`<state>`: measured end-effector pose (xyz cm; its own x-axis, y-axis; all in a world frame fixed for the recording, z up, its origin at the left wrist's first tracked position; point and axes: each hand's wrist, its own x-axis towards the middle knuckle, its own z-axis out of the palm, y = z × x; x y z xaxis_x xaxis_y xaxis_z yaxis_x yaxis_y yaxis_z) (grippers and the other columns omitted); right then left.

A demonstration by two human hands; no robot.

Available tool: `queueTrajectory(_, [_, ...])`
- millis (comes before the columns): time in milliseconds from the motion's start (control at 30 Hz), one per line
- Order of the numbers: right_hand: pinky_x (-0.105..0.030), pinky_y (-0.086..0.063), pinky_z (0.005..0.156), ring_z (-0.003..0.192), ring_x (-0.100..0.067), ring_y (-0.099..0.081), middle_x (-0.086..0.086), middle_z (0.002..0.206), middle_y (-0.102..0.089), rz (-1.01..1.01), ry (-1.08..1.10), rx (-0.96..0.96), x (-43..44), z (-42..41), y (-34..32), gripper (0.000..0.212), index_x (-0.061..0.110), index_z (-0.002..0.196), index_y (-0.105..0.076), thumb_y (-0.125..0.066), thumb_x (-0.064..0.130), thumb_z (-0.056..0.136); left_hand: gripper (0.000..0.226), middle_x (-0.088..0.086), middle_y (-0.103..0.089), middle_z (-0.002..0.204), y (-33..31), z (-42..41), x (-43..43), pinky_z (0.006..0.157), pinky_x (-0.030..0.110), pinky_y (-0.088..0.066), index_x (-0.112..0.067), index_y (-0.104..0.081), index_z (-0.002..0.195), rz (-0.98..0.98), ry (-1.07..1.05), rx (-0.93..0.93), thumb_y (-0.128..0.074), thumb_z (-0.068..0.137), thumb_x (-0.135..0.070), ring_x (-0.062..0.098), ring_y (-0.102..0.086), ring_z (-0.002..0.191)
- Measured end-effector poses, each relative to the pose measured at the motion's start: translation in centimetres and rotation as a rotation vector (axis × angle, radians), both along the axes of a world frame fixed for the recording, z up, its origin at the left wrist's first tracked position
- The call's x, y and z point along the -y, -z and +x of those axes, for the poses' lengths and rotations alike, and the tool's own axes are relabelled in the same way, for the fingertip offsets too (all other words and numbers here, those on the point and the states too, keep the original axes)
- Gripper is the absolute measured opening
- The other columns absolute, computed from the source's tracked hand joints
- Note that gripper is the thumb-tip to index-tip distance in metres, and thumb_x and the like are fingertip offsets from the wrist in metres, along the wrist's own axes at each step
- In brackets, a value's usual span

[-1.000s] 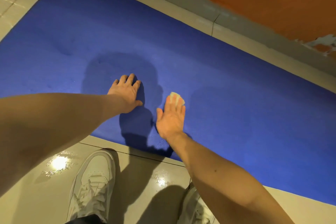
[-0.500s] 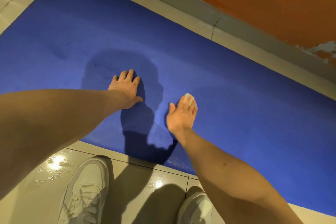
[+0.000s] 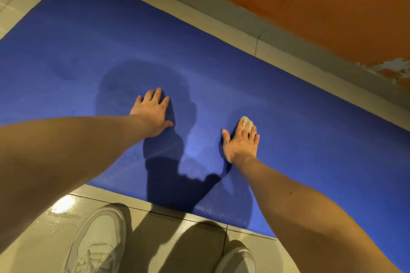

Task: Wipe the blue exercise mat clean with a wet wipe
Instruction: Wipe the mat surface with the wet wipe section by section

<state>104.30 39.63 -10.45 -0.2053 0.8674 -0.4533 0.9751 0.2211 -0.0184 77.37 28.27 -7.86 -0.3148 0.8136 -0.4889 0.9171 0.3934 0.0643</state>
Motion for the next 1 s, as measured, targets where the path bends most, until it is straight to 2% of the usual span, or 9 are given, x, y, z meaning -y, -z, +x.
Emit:
queueTrajectory(100, [-0.048,0.008,0.125,0.155,-0.031,0.019,-0.010,0.169,0.017,0.019,-0.027,-0.099,1.9,-4.0,0.2,0.080,0.008,0.161,0.011,-0.020,0.057,0.106,0.089,0.009,0.008,0.166,0.0,0.0,-1.0,0.123,0.052,-0.014,-0.019,-0.003,0.161,0.023,-0.002,-0.002,-0.046,0.097,-0.062,0.033,-0.001,0.152])
queueTrajectory(200, [-0.048,0.006,0.126,0.156,-0.031,0.015,-0.009,0.170,0.013,0.055,-0.252,-0.231,5.3,-8.1,0.4,0.073,0.007,0.162,0.003,-0.024,0.048,0.108,0.089,0.009,0.007,0.167,0.0,0.3,-2.3,0.122,0.052,-0.014,-0.018,-0.005,0.161,0.046,-0.018,0.024,-0.047,0.096,-0.062,0.033,-0.001,0.152])
queueTrajectory(367, [-0.046,0.006,0.127,0.157,-0.024,0.014,0.001,0.171,0.012,0.086,-0.410,-0.217,4.1,-7.7,0.4,0.074,0.018,0.163,0.006,-0.028,0.050,0.107,0.089,0.009,0.006,0.166,0.2,0.4,-3.3,0.123,0.052,-0.013,-0.018,-0.005,0.161,0.060,-0.032,0.037,-0.048,0.097,-0.061,0.033,-0.001,0.152])
queueTrajectory(467, [-0.046,0.003,0.127,0.157,-0.024,0.010,0.003,0.171,0.008,0.103,-0.268,-0.192,0.3,-4.0,0.7,0.075,0.019,0.163,0.005,-0.032,0.051,0.106,0.089,0.010,0.007,0.166,0.5,0.2,-3.4,0.123,0.052,-0.012,-0.018,-0.003,0.161,0.050,-0.012,0.038,-0.047,0.097,-0.062,0.034,0.000,0.152])
queueTrajectory(567, [-0.047,0.006,0.126,0.156,-0.026,0.017,-0.003,0.170,0.018,0.067,-0.042,-0.045,-2.5,-2.4,0.6,0.079,0.016,0.161,0.016,-0.018,0.060,0.105,0.089,0.010,0.008,0.166,0.9,0.0,-3.4,0.123,0.053,-0.011,-0.018,-0.002,0.161,0.053,0.000,0.024,-0.046,0.097,-0.063,0.034,0.001,0.152])
queueTrajectory(667, [-0.048,0.009,0.126,0.155,-0.029,0.021,-0.009,0.169,0.019,0.049,0.082,-0.088,-2.2,-4.9,0.7,0.081,0.010,0.161,0.014,-0.018,0.060,0.105,0.090,0.010,0.008,0.166,1.1,-0.1,-4.0,0.123,0.053,-0.011,-0.018,-0.003,0.161,0.066,-0.001,0.022,-0.045,0.096,-0.064,0.034,0.002,0.152])
queueTrajectory(767, [-0.048,0.009,0.125,0.155,-0.032,0.020,-0.011,0.169,0.017,0.081,-0.089,-0.169,0.3,-8.8,1.2,0.081,0.005,0.162,0.005,-0.019,0.058,0.105,0.090,0.011,0.007,0.166,1.2,-0.1,-4.8,0.123,0.054,-0.011,-0.018,-0.003,0.161,0.078,-0.018,0.019,-0.045,0.096,-0.065,0.033,0.002,0.152])
queueTrajectory(900, [-0.047,0.007,0.127,0.156,-0.028,0.017,-0.005,0.171,0.013,0.113,-0.409,-0.175,1.6,-9.7,1.2,0.089,0.011,0.163,0.003,0.000,0.065,0.093,0.091,0.011,0.006,0.166,1.2,-0.2,-5.8,0.123,0.054,-0.010,-0.019,-0.005,0.160,0.103,-0.029,0.011,-0.044,0.095,-0.067,0.033,0.001,0.152])
queueTrajectory(1000, [-0.046,0.005,0.127,0.157,-0.023,0.014,0.003,0.171,0.012,0.132,-0.373,-0.176,-1.4,-6.5,1.4,0.079,0.018,0.163,0.007,-0.017,0.061,0.101,0.090,0.010,0.005,0.166,1.1,-1.0,-6.5,0.123,0.054,-0.009,-0.019,-0.006,0.161,0.105,-0.058,0.030,-0.046,0.095,-0.066,0.034,0.002,0.152])
